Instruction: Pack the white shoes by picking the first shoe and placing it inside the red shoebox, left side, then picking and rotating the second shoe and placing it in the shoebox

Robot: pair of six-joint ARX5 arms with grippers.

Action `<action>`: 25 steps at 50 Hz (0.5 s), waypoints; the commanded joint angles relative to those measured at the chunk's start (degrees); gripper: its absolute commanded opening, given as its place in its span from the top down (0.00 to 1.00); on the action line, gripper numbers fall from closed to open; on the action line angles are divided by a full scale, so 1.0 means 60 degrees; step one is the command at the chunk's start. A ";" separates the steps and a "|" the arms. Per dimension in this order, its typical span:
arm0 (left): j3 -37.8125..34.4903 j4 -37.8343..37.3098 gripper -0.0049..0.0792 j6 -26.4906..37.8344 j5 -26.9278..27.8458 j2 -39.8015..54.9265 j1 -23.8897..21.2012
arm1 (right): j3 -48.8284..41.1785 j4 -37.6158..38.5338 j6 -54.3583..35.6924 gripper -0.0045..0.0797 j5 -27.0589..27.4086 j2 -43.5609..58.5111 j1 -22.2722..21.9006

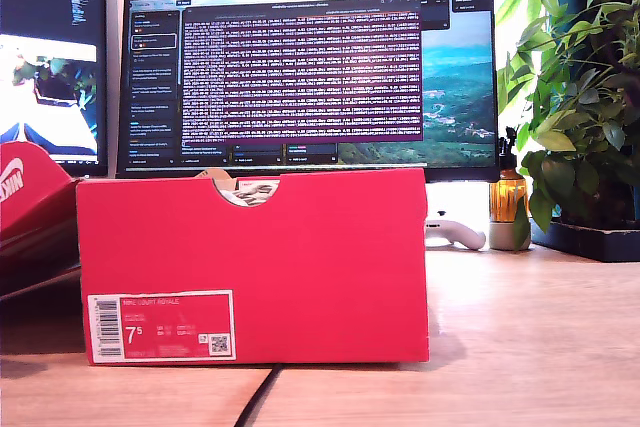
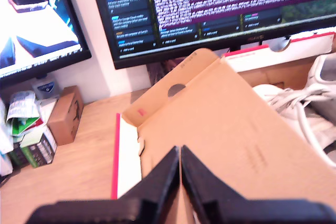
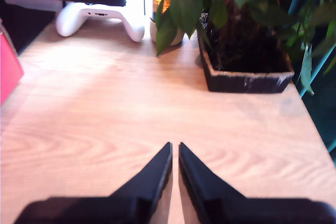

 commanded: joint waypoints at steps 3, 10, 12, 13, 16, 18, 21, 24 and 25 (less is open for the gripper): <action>-0.0474 0.0433 0.96 -0.0040 0.0036 -0.0149 0.0237 | -0.0674 0.0681 0.0128 0.96 -0.0011 -0.0313 -0.0087; -0.0954 0.0616 0.96 -0.0095 0.0036 -0.0535 0.0495 | -0.1395 0.1333 0.0200 0.96 -0.0022 -0.0648 -0.0087; -0.1122 0.0703 0.96 -0.0095 0.0040 -0.0681 0.0557 | -0.1585 0.1570 0.0230 0.96 -0.0022 -0.0710 -0.0087; -0.1198 0.0725 0.96 -0.0095 0.0036 -0.0772 0.0586 | -0.1683 0.1632 0.0248 0.96 -0.0025 -0.0761 -0.0087; -0.1464 0.0780 0.96 -0.0095 0.0040 -0.1078 0.0659 | -0.1953 0.1865 0.0262 0.96 -0.0029 -0.0907 -0.0087; -0.1592 0.0758 0.96 -0.0091 0.0040 -0.1260 0.0707 | -0.2127 0.2011 0.0255 0.96 -0.0033 -0.1013 -0.0087; -0.1759 0.0725 0.96 -0.0102 0.0084 -0.1552 0.0765 | -0.2379 0.2269 0.0259 0.96 -0.0033 -0.1169 -0.0084; -0.1923 0.0707 0.96 -0.0102 0.0164 -0.1836 0.0783 | -0.2619 0.2539 0.0266 0.96 -0.0040 -0.1337 -0.0080; -0.1982 0.0721 0.96 -0.0102 0.0179 -0.1927 0.0783 | -0.2674 0.2597 0.0266 0.96 -0.0044 -0.1388 -0.0080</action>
